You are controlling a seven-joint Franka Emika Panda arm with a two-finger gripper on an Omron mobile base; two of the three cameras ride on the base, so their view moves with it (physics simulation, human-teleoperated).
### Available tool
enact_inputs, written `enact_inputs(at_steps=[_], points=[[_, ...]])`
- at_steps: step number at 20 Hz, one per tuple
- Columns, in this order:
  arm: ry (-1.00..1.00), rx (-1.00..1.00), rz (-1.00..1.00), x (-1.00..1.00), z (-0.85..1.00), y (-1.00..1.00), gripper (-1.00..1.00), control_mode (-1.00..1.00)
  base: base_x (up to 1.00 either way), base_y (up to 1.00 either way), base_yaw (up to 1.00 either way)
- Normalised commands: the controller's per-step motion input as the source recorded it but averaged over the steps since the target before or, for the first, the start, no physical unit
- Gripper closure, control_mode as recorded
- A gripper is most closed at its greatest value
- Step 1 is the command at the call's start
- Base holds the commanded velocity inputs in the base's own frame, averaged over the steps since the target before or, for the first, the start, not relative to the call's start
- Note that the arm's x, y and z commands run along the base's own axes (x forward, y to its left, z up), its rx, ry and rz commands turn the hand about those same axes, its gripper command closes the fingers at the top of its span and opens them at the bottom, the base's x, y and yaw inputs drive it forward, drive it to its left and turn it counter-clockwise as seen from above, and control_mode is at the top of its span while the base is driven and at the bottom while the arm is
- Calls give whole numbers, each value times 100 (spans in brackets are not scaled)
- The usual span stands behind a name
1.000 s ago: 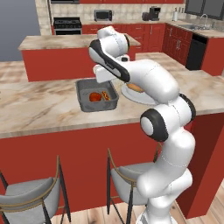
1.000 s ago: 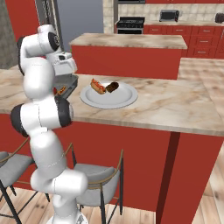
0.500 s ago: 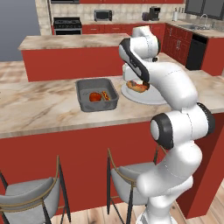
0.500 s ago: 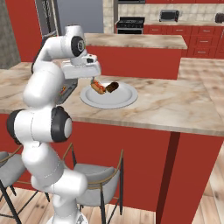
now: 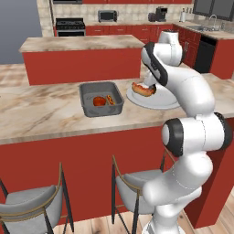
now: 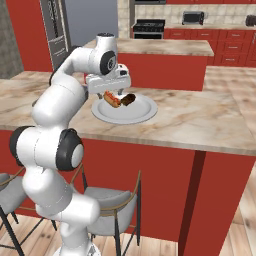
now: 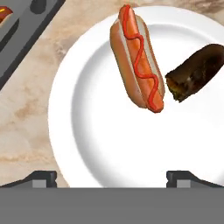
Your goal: Place one cooked food and one vegetable from the large plate to each tupperware container.
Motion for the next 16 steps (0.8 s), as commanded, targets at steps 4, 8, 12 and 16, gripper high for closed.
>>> enact_inputs(at_steps=[4, 8, 12, 16], points=[[2, -1, 18, 34, 11, 0, -100, -100, 0, 0, 0], [9, -2, 9, 32, 0, 0, -100, -100, 0, 0, 0], [0, 0, 5, 27, -2, 4, -100, -100, 0, 0, 0], [0, 0, 8, 40, -9, 5, -100, -100, 0, 0, 0]])
